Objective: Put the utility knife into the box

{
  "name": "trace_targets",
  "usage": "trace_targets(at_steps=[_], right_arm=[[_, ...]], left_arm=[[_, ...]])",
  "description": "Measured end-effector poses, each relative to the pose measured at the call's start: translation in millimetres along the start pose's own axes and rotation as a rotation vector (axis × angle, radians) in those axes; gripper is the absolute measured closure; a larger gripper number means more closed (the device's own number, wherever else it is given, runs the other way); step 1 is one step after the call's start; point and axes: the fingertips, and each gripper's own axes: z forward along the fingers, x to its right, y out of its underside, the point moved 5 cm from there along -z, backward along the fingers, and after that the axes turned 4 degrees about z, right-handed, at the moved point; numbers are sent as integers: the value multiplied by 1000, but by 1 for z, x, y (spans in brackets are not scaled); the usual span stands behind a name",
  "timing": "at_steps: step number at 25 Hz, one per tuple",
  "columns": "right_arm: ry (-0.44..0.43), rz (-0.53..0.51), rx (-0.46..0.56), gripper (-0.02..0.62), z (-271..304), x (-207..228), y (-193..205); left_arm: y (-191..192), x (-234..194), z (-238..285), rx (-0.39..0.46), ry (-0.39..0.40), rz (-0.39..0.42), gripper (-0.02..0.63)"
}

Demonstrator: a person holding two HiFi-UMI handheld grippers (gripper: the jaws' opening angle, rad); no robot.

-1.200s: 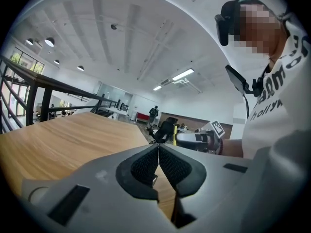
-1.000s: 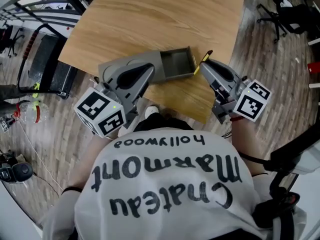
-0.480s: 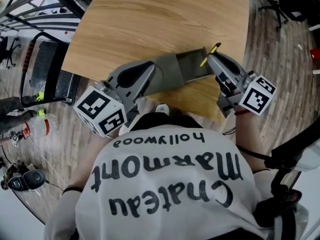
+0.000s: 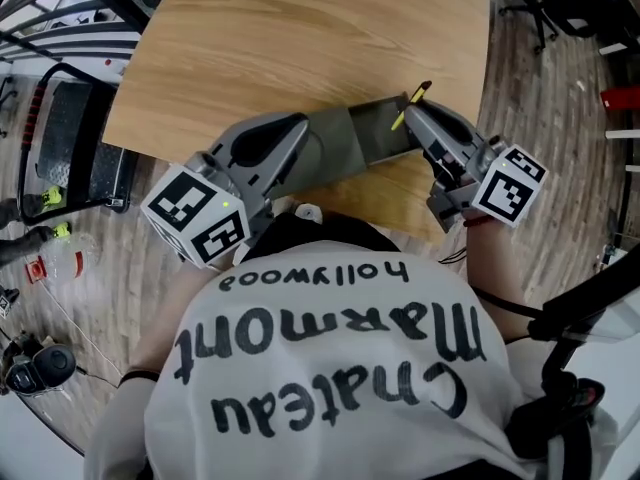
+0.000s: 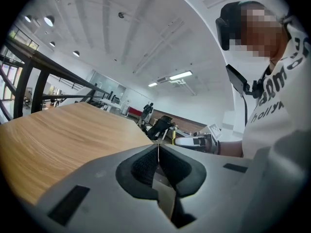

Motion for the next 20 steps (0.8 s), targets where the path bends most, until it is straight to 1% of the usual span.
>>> trace_targets(at_steps=[4,7,10,13,18,20], right_arm=[[8,-11,-33,532,6,3,1],[30,-60,-97,532,7,6,7],[63,-158,-194,532,4,15,14],[79,-285,-309,532,8,20,18],[69,-442,-431,532,19,24,22],[66,-531,-500,532,24,23,26]], left_arm=[[1,-1,6,12,2,-15,597],[2,3,9,21,-1,-34,597],[3,8,16,18,-12,-40,597],[3,13,19,21,-25,-63,597],[6,20,18,13,-61,-73,597],[6,20,14,18,-82,-81,597]])
